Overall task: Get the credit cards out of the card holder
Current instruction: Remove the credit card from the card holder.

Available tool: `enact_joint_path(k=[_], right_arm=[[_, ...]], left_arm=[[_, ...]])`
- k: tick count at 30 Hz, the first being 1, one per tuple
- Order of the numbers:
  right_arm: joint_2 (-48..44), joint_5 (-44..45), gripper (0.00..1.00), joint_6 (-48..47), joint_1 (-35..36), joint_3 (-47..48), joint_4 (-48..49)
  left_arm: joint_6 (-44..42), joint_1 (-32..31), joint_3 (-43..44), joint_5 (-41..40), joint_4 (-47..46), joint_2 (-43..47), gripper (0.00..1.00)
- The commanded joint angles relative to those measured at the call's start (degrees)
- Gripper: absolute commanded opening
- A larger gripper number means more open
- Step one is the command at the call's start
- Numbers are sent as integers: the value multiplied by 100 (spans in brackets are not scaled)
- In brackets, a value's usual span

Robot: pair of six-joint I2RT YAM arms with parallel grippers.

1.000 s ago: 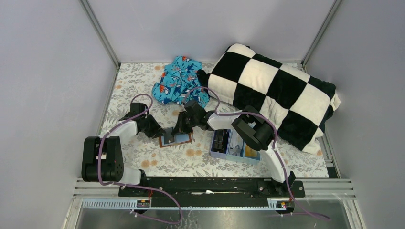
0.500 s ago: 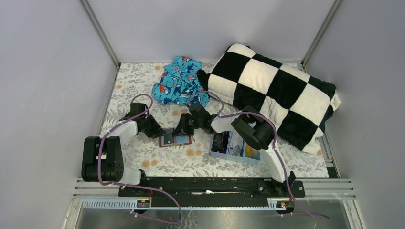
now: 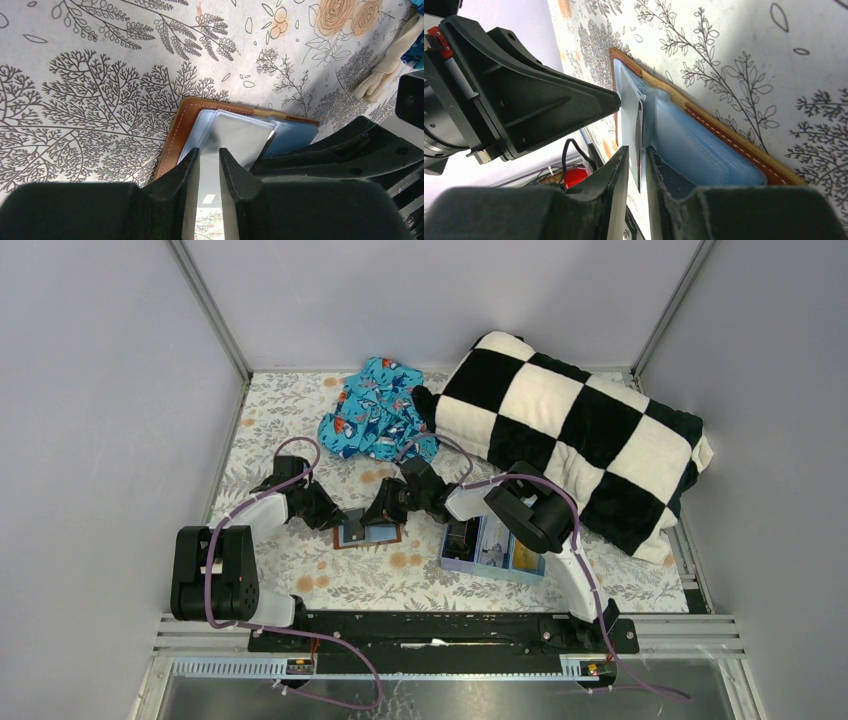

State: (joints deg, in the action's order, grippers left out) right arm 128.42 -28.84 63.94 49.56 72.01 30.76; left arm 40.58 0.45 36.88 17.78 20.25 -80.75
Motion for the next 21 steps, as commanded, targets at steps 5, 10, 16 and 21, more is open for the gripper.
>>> enact_joint_path(k=[5, 10, 16, 21], right_arm=[[-138, -108, 0, 208, -75, -122, 387], [-204, -116, 0, 199, -129, -274, 437], [-371, -189, 0, 132, -264, -613, 500], [-582, -180, 0, 123, -314, -869, 545]], left_arm=[[-24, -21, -91, -108, 63, -47, 25], [9, -23, -93, -168, 101, 4, 25], [18, -24, -79, -237, 157, 13, 25], [29, -19, -100, -224, 136, -36, 25]])
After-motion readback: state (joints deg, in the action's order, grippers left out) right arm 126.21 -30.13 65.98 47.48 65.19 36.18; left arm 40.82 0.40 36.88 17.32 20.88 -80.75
